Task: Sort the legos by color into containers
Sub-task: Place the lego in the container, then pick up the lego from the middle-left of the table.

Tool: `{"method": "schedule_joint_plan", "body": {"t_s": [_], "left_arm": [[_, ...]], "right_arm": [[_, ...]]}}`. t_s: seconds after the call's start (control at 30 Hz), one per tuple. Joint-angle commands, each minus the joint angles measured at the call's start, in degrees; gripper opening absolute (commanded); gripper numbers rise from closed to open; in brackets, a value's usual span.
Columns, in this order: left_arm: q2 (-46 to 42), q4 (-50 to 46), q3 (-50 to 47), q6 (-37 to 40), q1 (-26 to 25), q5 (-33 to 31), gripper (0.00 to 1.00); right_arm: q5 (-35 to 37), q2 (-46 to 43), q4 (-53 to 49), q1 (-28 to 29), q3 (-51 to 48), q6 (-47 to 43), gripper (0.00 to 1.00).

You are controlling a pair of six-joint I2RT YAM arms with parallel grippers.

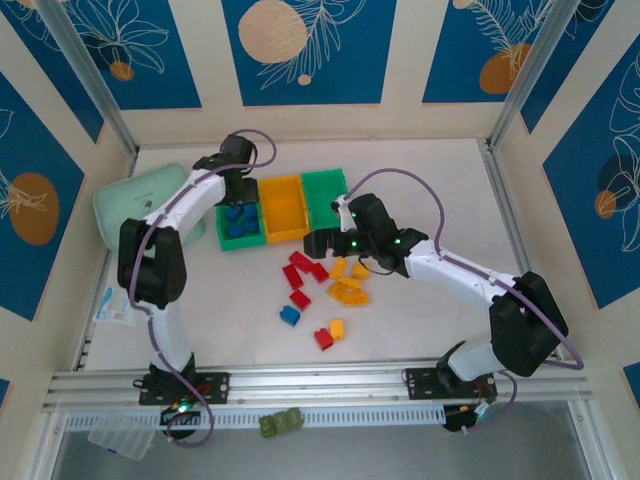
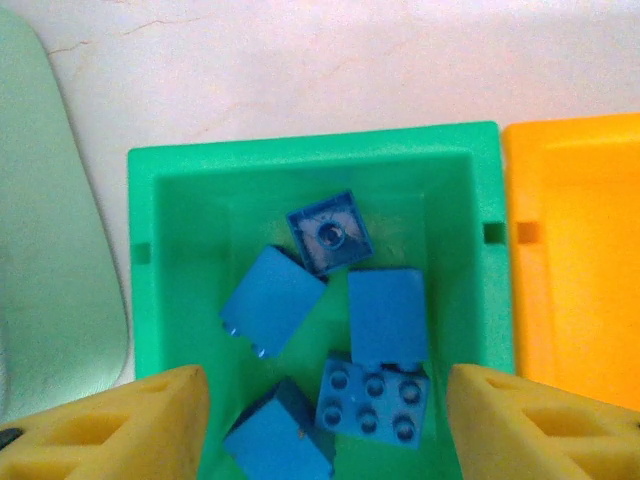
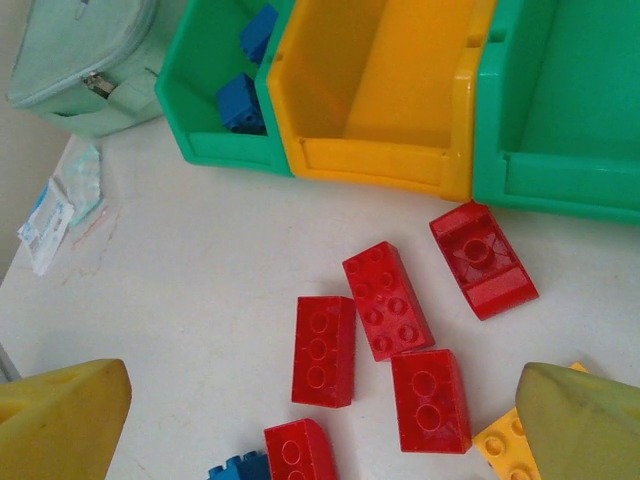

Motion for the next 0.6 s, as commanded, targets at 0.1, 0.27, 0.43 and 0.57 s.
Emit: {"method": "schedule_joint_plan", "body": {"t_s": [0.1, 0.27, 0.43, 0.57], "left_arm": [[-12.73, 0.04, -10.22, -0.85, 0.06, 8.31, 0.66], [-22.87, 2.01, -21.98, -1.71, -2.09, 14.45, 0.68], [-31.47, 1.23, -30.78, -1.83, -7.8, 15.2, 0.69], [-35.26, 1.73, -35.63, -3.71, -14.04, 15.4, 0.69]], "right_arm": [[-2.16, -3.11, -3.75, 0.25, -1.9, -0.78, 0.99], [-2.12, -3.71, -6.69, 1.22, -3.61, -0.08, 0.99], [-3.13, -4.31, -8.05, 2.68, -5.56, 1.79, 0.99], [-2.78, -3.52, -8.32, 5.32, -6.63, 3.44, 0.99]]}}
